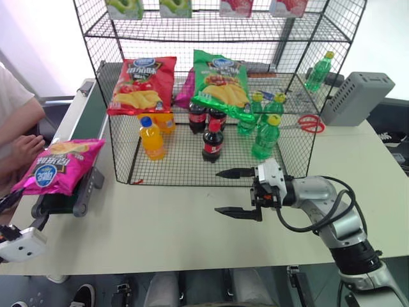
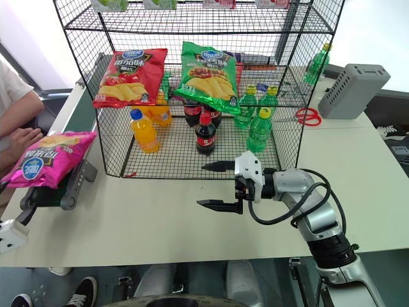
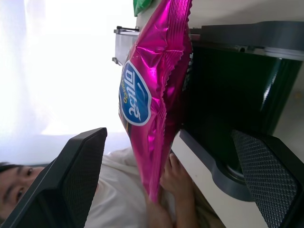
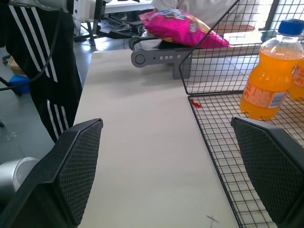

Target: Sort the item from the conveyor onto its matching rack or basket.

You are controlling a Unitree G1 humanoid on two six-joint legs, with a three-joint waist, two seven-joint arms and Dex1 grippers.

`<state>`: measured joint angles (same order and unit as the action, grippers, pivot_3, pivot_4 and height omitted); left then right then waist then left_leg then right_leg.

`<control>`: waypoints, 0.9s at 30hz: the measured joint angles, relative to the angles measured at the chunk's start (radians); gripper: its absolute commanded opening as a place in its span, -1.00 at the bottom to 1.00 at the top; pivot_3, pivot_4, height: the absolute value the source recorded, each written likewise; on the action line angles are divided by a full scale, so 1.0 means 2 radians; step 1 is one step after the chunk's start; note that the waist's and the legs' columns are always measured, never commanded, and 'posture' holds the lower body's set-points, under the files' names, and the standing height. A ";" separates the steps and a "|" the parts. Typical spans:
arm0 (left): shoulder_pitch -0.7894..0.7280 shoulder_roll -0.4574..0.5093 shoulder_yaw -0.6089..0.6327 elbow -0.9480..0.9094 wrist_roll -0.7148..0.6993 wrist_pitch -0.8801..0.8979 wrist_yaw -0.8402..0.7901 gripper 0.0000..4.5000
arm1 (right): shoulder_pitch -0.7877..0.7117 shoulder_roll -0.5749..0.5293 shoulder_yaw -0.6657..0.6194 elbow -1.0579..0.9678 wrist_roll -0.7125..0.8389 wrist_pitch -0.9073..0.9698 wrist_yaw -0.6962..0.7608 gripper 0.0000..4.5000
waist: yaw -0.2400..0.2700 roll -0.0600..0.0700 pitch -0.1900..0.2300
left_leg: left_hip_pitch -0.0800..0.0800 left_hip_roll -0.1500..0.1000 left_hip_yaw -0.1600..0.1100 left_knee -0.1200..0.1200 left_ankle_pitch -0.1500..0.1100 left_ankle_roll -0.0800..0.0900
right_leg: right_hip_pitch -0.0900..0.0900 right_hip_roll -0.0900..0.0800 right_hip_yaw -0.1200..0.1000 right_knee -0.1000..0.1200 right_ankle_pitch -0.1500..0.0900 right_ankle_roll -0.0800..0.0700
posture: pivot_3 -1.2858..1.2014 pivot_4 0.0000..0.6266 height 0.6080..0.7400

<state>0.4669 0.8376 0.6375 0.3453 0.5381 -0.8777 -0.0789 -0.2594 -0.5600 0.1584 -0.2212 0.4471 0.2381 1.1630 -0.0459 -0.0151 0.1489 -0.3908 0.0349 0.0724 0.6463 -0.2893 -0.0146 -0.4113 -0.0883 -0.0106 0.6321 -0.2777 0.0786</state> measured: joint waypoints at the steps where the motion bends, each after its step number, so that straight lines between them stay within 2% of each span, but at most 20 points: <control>1: -0.001 0.002 -0.004 0.002 0.000 0.000 0.002 0.97 | 0.001 0.000 0.000 0.000 -0.001 -0.001 -0.001 1.00 | 0.000 0.000 0.000 | 0.000 0.000 0.000 0.000 0.000 0.000 | 0.000 0.000 0.000 0.000 0.000 0.000 | 0.03 -0.52 1.00; 9: -0.009 0.009 -0.038 0.005 -0.004 0.004 0.017 0.97 | 0.001 0.000 -0.002 0.000 -0.005 -0.005 -0.006 1.00 | 0.001 0.000 0.000 | 0.000 0.000 0.001 0.000 0.000 0.000 | 0.000 0.000 0.000 0.000 0.000 0.000 | 0.03 -0.52 1.00; 12: -0.016 0.016 -0.050 0.005 -0.031 0.009 0.004 0.61 | 0.001 0.000 -0.002 0.000 -0.005 -0.008 -0.007 1.00 | 0.000 0.000 0.000 | 0.000 0.000 0.001 0.000 0.000 0.000 | 0.000 0.000 0.000 0.000 0.000 0.000 | 0.03 -0.52 1.00; 19: -0.013 0.019 -0.055 0.004 -0.080 0.006 -0.009 -0.94 | 0.001 -0.003 -0.006 0.002 -0.006 -0.016 -0.008 1.00 | 0.001 0.000 0.000 | 0.000 0.000 0.001 0.000 0.000 0.000 | 0.000 0.000 -0.001 0.000 0.001 0.001 | 0.03 -0.52 1.00; 23: -0.009 0.019 -0.043 -0.014 -0.111 0.009 -0.015 -0.97 | 0.001 -0.003 -0.007 0.004 -0.006 -0.019 -0.008 1.00 | 0.001 0.000 0.000 | 0.000 0.000 0.001 0.000 0.000 0.000 | 0.000 0.000 -0.001 0.000 0.001 0.001 | 0.03 -0.52 1.00; 24: -0.005 0.019 -0.040 -0.023 -0.139 0.013 -0.028 -0.97 | 0.001 -0.003 -0.007 0.005 -0.006 -0.020 -0.008 1.00 | 0.001 0.000 0.000 | 0.000 0.000 0.001 0.000 0.000 0.000 | 0.000 0.000 -0.001 0.000 0.001 0.001 | 0.03 -0.52 1.00; 27: 0.010 0.020 -0.035 -0.081 -0.288 0.050 -0.099 -0.97 | 0.001 -0.003 -0.008 0.007 -0.006 -0.022 -0.008 1.00 | 0.001 0.000 0.000 | 0.000 0.000 0.001 0.001 0.000 0.000 | 0.000 0.000 -0.001 0.000 0.001 0.001 | 0.03 -0.52 1.00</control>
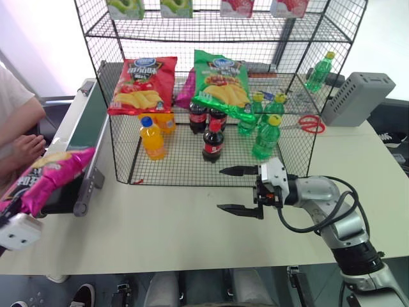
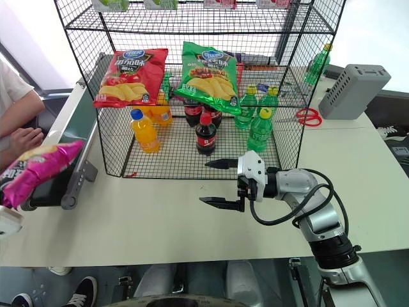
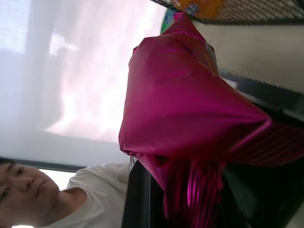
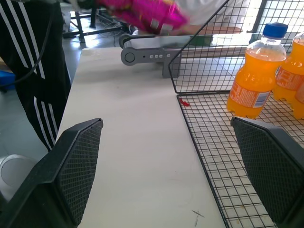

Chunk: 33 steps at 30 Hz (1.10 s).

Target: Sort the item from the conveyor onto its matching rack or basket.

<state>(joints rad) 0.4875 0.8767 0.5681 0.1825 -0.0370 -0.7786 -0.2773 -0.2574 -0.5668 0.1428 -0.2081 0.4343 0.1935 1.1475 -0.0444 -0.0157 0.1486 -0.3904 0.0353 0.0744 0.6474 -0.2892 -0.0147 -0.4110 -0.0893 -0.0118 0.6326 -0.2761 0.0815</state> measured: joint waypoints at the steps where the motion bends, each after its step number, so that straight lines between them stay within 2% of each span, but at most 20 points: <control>1: 0.003 0.001 0.003 -0.020 -0.046 0.020 -0.023 -0.97 | 0.000 0.000 0.000 0.001 0.000 -0.002 0.000 1.00 | 0.000 0.000 0.000 | 0.000 0.000 0.000 0.000 0.000 0.000 | 0.000 0.000 0.000 0.000 0.000 0.000 | 0.03 -0.52 1.00; 3: 0.010 0.003 0.011 -0.065 -0.154 0.077 -0.079 -0.97 | 0.000 -0.001 -0.001 0.005 0.000 -0.005 0.002 1.00 | -0.001 0.000 0.000 | 0.000 0.000 0.000 0.000 0.000 0.000 | 0.000 0.000 0.000 0.000 0.000 0.000 | 0.03 -0.52 1.00; 6: 0.036 0.004 0.041 -0.142 -0.349 0.215 -0.174 -0.97 | -0.003 -0.002 -0.003 0.020 0.000 -0.012 0.006 1.00 | -0.002 0.000 0.000 | 0.001 0.000 0.000 0.001 0.000 0.000 | 0.001 0.000 0.000 0.000 0.000 0.000 | 0.03 -0.52 1.00; 7: 0.059 0.009 0.061 -0.173 -0.427 0.287 -0.217 -0.97 | -0.006 -0.004 -0.006 0.030 0.000 -0.013 0.009 1.00 | -0.004 0.000 0.000 | 0.001 0.000 0.000 0.001 0.000 0.000 | 0.001 0.000 0.000 0.000 0.000 0.000 | 0.03 -0.52 1.00; 13: 0.140 0.020 0.146 -0.262 -0.640 0.538 -0.346 -0.97 | -0.013 -0.023 -0.035 0.039 0.019 0.005 0.024 1.00 | 0.000 0.000 0.001 | 0.001 0.000 0.001 0.003 0.000 0.001 | 0.002 0.002 -0.001 0.001 0.000 0.000 | 0.03 -0.52 1.00; 16: 0.153 0.033 0.154 -0.293 -0.718 0.648 -0.383 -0.97 | -0.010 -0.040 -0.046 0.024 0.057 0.051 0.031 1.00 | 0.004 0.000 0.001 | 0.001 0.000 0.000 0.004 0.000 0.001 | 0.002 0.004 -0.001 0.001 -0.001 -0.001 | 0.03 -0.52 1.00; 18: 0.128 0.041 0.137 -0.303 -0.748 0.693 -0.387 -0.97 | -0.004 -0.053 -0.053 0.004 0.081 0.083 0.038 1.00 | 0.008 0.001 0.002 | 0.001 0.001 0.000 0.006 0.000 0.001 | 0.003 0.005 -0.001 0.002 -0.001 -0.001 | 0.03 -0.52 1.00; 22: 0.019 0.038 0.051 -0.309 -0.760 0.739 -0.372 -0.97 | 0.006 -0.084 -0.063 -0.039 0.161 0.184 0.043 1.00 | 0.016 0.001 0.002 | 0.001 0.001 0.000 0.008 -0.001 0.002 | 0.003 0.005 -0.001 0.003 -0.001 -0.001 | 0.03 -0.52 1.00; 27: -0.075 0.010 -0.042 -0.309 -0.727 0.759 -0.372 -0.97 | 0.012 -0.106 -0.080 -0.086 0.248 0.289 0.024 1.00 | 0.016 -0.001 0.002 | 0.001 0.001 0.000 0.009 -0.001 0.002 | 0.003 0.006 -0.001 0.004 -0.001 -0.001 | 0.03 -0.52 1.00; 33: -0.159 -0.013 -0.104 -0.281 -0.681 0.776 -0.397 -0.97 | 0.012 -0.101 -0.063 -0.107 0.254 0.316 0.008 1.00 | 0.016 -0.001 0.003 | 0.001 0.000 0.000 0.009 -0.001 0.002 | 0.002 0.006 -0.001 0.005 -0.001 -0.001 | 0.03 -0.52 1.00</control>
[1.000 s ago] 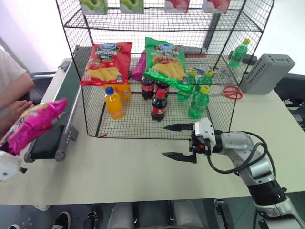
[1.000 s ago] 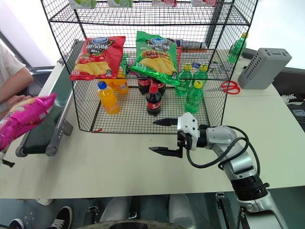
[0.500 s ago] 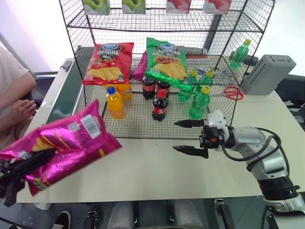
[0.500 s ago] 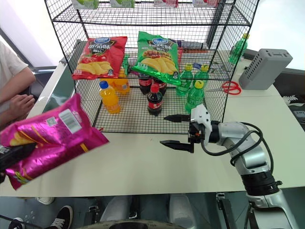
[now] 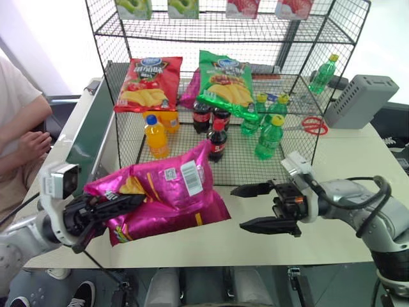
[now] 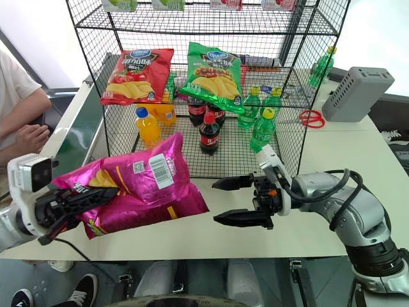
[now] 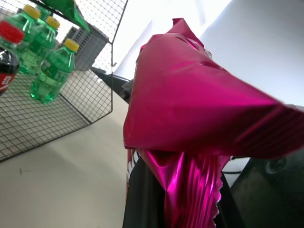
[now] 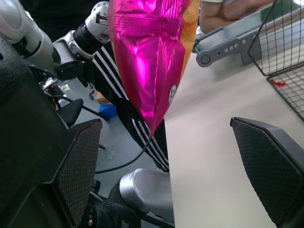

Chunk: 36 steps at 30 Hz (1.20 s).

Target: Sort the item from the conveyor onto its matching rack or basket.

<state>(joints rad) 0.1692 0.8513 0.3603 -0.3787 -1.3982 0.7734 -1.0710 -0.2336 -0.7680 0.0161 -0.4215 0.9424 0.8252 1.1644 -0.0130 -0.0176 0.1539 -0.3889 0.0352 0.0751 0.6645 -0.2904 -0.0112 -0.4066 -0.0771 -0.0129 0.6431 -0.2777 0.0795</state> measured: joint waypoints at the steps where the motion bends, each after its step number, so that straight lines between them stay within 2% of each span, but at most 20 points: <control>1: -0.010 -0.005 -0.008 0.004 0.005 0.003 -0.002 -0.97 | -0.002 0.002 0.005 -0.001 0.001 0.003 -0.001 1.00 | 0.000 0.000 0.000 | 0.000 0.000 0.000 0.000 0.000 0.000 | 0.000 0.000 0.000 0.000 0.000 0.000 | 0.03 -0.52 1.00; 5: -0.044 -0.025 -0.047 0.012 0.038 0.005 -0.015 -0.97 | -0.021 0.034 0.026 -0.002 0.004 0.018 -0.024 1.00 | 0.000 -0.001 0.000 | 0.000 0.000 0.000 0.000 0.000 0.000 | 0.000 0.000 0.000 0.001 0.001 0.001 | 0.03 -0.52 1.00; 15: -0.089 -0.070 -0.085 0.028 0.106 -0.004 -0.024 -0.97 | -0.046 0.048 0.039 -0.001 0.011 0.047 -0.034 1.00 | 0.001 -0.001 0.001 | 0.000 0.000 0.000 0.000 0.000 0.000 | -0.001 0.000 0.000 0.001 0.001 0.001 | 0.03 -0.52 1.00; 18: -0.093 -0.083 -0.086 0.031 0.118 -0.008 -0.024 -1.00 | -0.047 0.057 0.040 0.006 0.010 0.050 -0.042 0.67 | 0.000 -0.001 0.001 | 0.000 0.001 0.000 0.000 0.000 0.000 | -0.001 0.000 0.000 0.001 0.001 0.001 | 0.03 -0.52 1.00; 20: -0.096 -0.090 -0.089 0.031 0.123 -0.009 -0.024 -1.00 | -0.047 0.061 0.043 0.007 0.006 0.050 -0.046 0.22 | 0.000 -0.001 0.001 | -0.001 0.001 0.000 0.000 0.000 0.000 | -0.001 0.000 0.000 0.001 0.001 0.001 | 0.03 -0.52 1.00; 23: -0.097 -0.098 -0.090 0.031 0.134 -0.012 -0.025 -1.00 | -0.047 0.059 0.047 0.007 -0.003 0.049 -0.046 -0.32 | 0.000 -0.001 0.001 | -0.001 0.001 0.000 0.000 0.000 0.000 | -0.001 0.000 0.000 0.001 0.001 0.001 | 0.03 -0.52 1.00; 28: -0.096 -0.104 -0.088 0.032 0.139 -0.013 -0.021 -1.00 | -0.046 0.056 0.049 0.007 -0.020 0.037 -0.042 -0.32 | 0.000 -0.001 0.001 | -0.001 0.001 0.000 0.000 0.000 0.000 | -0.001 0.000 0.000 0.001 0.001 0.001 | 0.03 -0.52 1.00; 32: -0.107 -0.109 -0.075 0.054 0.138 -0.009 0.000 -0.46 | -0.047 0.056 0.051 0.007 -0.035 0.025 -0.039 -0.34 | 0.000 -0.001 0.001 | -0.001 0.001 0.000 0.000 0.000 0.000 | -0.001 0.000 0.000 0.001 0.001 0.001 | 0.03 -0.52 1.00; 33: -0.108 -0.109 -0.066 0.062 0.138 -0.009 0.004 -0.22 | -0.046 0.056 0.052 0.008 -0.039 0.022 -0.036 -0.57 | 0.000 -0.001 0.001 | -0.001 0.001 0.000 0.000 0.000 0.000 | -0.001 0.000 0.000 0.001 0.001 0.002 | 0.03 -0.52 1.00; 36: -0.107 -0.109 -0.058 0.063 0.140 -0.010 0.005 0.41 | -0.044 0.053 0.052 0.008 -0.045 0.019 -0.028 -0.98 | 0.000 -0.001 0.001 | -0.001 0.001 0.000 0.000 0.000 0.000 | -0.001 0.000 0.000 0.001 0.001 0.002 | 0.03 -0.52 1.00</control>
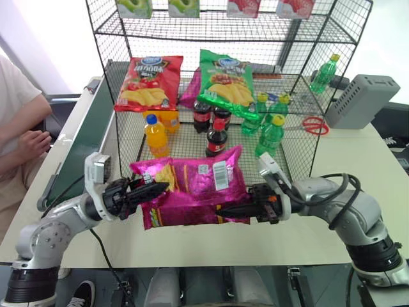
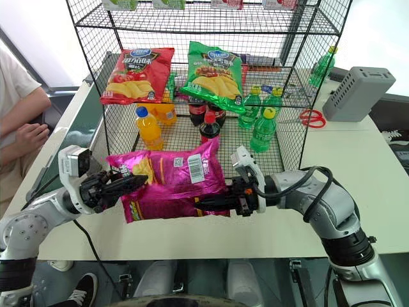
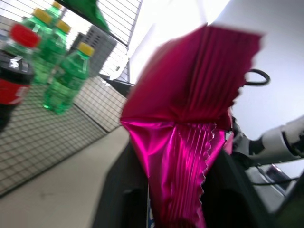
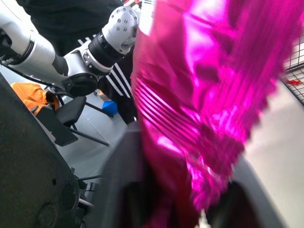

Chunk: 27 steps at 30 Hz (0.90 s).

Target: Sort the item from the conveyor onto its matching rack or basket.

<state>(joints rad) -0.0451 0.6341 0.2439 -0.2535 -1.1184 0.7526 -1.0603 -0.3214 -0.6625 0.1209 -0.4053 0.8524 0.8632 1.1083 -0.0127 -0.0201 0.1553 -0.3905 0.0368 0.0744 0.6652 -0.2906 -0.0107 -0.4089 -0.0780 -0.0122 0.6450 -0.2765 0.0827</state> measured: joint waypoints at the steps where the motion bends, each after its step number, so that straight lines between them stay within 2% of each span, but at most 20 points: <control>1: 0.000 -0.001 0.003 0.000 0.002 -0.002 0.002 0.61 | 0.000 0.000 0.000 0.000 -0.002 0.000 0.001 -0.98 | 0.000 0.000 0.000 | 0.000 0.000 0.000 0.000 0.000 0.000 | 0.000 0.000 0.000 0.000 0.000 0.000 | 0.03 -0.52 1.00; 2: 0.001 -0.002 0.005 0.000 0.002 -0.002 0.004 0.78 | 0.000 0.000 0.000 0.001 -0.003 -0.003 0.001 -0.98 | 0.000 0.000 0.000 | 0.000 0.000 0.000 0.000 0.000 0.000 | 0.000 0.000 0.000 0.000 0.000 0.000 | 0.03 -0.52 1.00; 3: 0.002 -0.003 0.005 -0.001 0.003 -0.003 0.004 0.81 | 0.000 0.001 0.000 0.002 -0.003 -0.004 0.001 -0.98 | 0.000 0.000 0.000 | 0.000 0.000 0.000 0.000 0.000 0.000 | 0.000 0.000 0.000 0.000 0.000 0.000 | 0.03 -0.52 1.00; 9: 0.016 -0.009 0.009 -0.011 0.025 -0.032 0.004 0.81 | 0.000 0.005 0.000 0.011 -0.009 -0.014 0.000 -0.98 | 0.000 0.000 0.000 | 0.000 0.000 0.000 0.000 0.000 0.000 | 0.000 0.000 0.000 0.000 0.000 0.000 | 0.03 -0.52 1.00; 13: 0.038 0.000 0.035 -0.010 0.020 -0.030 0.006 0.81 | -0.001 0.005 -0.003 0.016 -0.040 -0.059 0.004 -0.98 | -0.001 0.000 0.000 | 0.000 0.000 0.000 0.000 0.000 0.000 | 0.000 0.000 0.000 0.000 0.000 -0.001 | 0.03 -0.52 1.00; 14: 0.045 0.000 0.042 -0.010 0.021 -0.030 0.008 0.81 | -0.004 0.004 -0.004 0.021 -0.062 -0.086 0.005 -0.98 | -0.001 0.000 0.000 | 0.000 0.000 0.000 0.000 0.000 0.000 | 0.000 0.000 0.000 0.000 0.000 -0.001 | 0.03 -0.52 1.00; 17: 0.072 -0.004 0.059 -0.010 0.029 -0.040 0.017 0.81 | -0.004 0.001 -0.007 0.040 -0.172 -0.252 0.007 -0.98 | 0.000 0.000 0.000 | 0.000 0.000 0.000 0.000 0.000 0.000 | 0.000 0.000 0.000 0.000 -0.001 0.000 | 0.03 -0.52 1.00; 22: 0.086 -0.019 0.078 -0.014 0.058 -0.080 0.034 0.81 | 0.001 0.020 -0.060 0.037 -0.270 -0.443 -0.051 -0.98 | 0.002 -0.001 0.001 | 0.000 0.000 0.000 0.000 0.000 0.000 | 0.000 -0.001 0.000 0.000 0.000 0.000 | 0.03 -0.52 1.00; 27: 0.072 -0.029 0.066 -0.024 0.091 -0.118 0.040 0.81 | 0.030 0.017 -0.125 0.049 -0.383 -0.627 -0.117 -0.98 | 0.001 -0.002 0.002 | 0.000 -0.001 0.001 0.000 0.000 0.000 | 0.000 -0.001 0.000 0.000 0.000 0.000 | 0.03 -0.52 1.00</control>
<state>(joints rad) 0.0991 0.5758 0.3754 -0.3008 -0.9372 0.5168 -0.9801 -0.2613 -0.6284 -0.1297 -0.3071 0.0870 -0.3900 0.8733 -0.0112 -0.0235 0.1591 -0.3904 0.0351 0.0759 0.6651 -0.2906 -0.0108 -0.4085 -0.0803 -0.0119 0.6447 -0.2772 0.0837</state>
